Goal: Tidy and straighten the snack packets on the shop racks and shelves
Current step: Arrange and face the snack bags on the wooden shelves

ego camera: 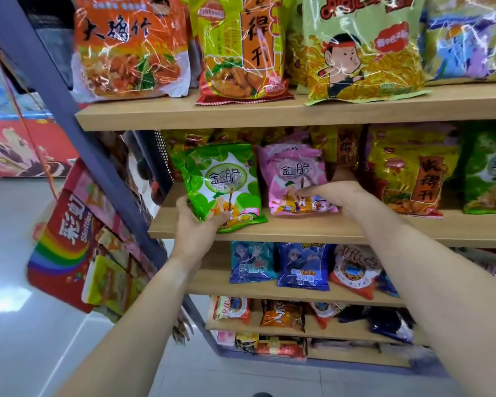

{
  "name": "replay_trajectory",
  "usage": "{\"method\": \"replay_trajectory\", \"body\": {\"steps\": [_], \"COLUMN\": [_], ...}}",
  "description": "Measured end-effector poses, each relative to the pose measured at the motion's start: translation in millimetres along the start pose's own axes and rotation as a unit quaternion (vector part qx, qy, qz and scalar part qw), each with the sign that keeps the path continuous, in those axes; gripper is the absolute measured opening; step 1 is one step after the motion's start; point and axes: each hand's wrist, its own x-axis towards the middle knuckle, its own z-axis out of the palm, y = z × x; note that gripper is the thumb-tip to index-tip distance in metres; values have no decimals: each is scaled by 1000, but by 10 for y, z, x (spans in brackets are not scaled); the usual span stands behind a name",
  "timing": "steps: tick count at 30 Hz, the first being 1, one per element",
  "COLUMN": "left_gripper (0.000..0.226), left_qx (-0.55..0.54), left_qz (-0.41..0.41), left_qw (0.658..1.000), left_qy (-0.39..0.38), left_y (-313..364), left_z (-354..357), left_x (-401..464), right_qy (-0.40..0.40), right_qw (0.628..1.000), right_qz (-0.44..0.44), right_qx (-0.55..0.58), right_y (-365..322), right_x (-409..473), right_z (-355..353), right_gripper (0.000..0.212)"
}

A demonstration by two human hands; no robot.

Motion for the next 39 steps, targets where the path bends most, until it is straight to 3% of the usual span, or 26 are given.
{"method": "replay_trajectory", "body": {"steps": [2,3,7,11,17,20,24,25,29,36,39], "left_gripper": [67,66,49,28,42,45,69,63,40,39,38], "left_qx": [-5,-11,-63,-89,-80,-84,-93,-88,-79,-70,-63], "left_qz": [-2,-8,-38,-92,-129,-142,-153,-152,-171,-181,-179], "left_qw": [1000,1000,997,991,988,986,984,984,982,980,980], "left_qy": [1,2,35,43,27,18,10,5,-5,-48,-59], "left_y": [6,14,106,156,171,208,230,220,217,186,152], "left_z": [-9,-17,-34,-77,-82,-30,3,8,47,205,251], "left_x": [-4,-6,-63,-151,-325,-443,-580,-612,-755,-916,-945], "right_qy": [-27,-30,-9,-19,-61,-60,-48,-45,-43,-52,-96], "right_qw": [999,999,1000,997,979,971,971,970,969,969,966], "right_qz": [24,29,8,-9,-13,-11,-5,2,35,58,65], "right_qx": [9,9,9,75,193,232,234,237,239,233,231], "right_y": [1,-5,65,227,482,500,561,593,723,759,827], "right_x": [3,-10,-112,-157,-268,-369,-500,-526,-588,-757,-843], "right_z": [18,29,20,43,24,-60,-193,-227,-343,-558,-608], "right_gripper": [112,113,76,71,75,57,34,33,66,40,42]}}
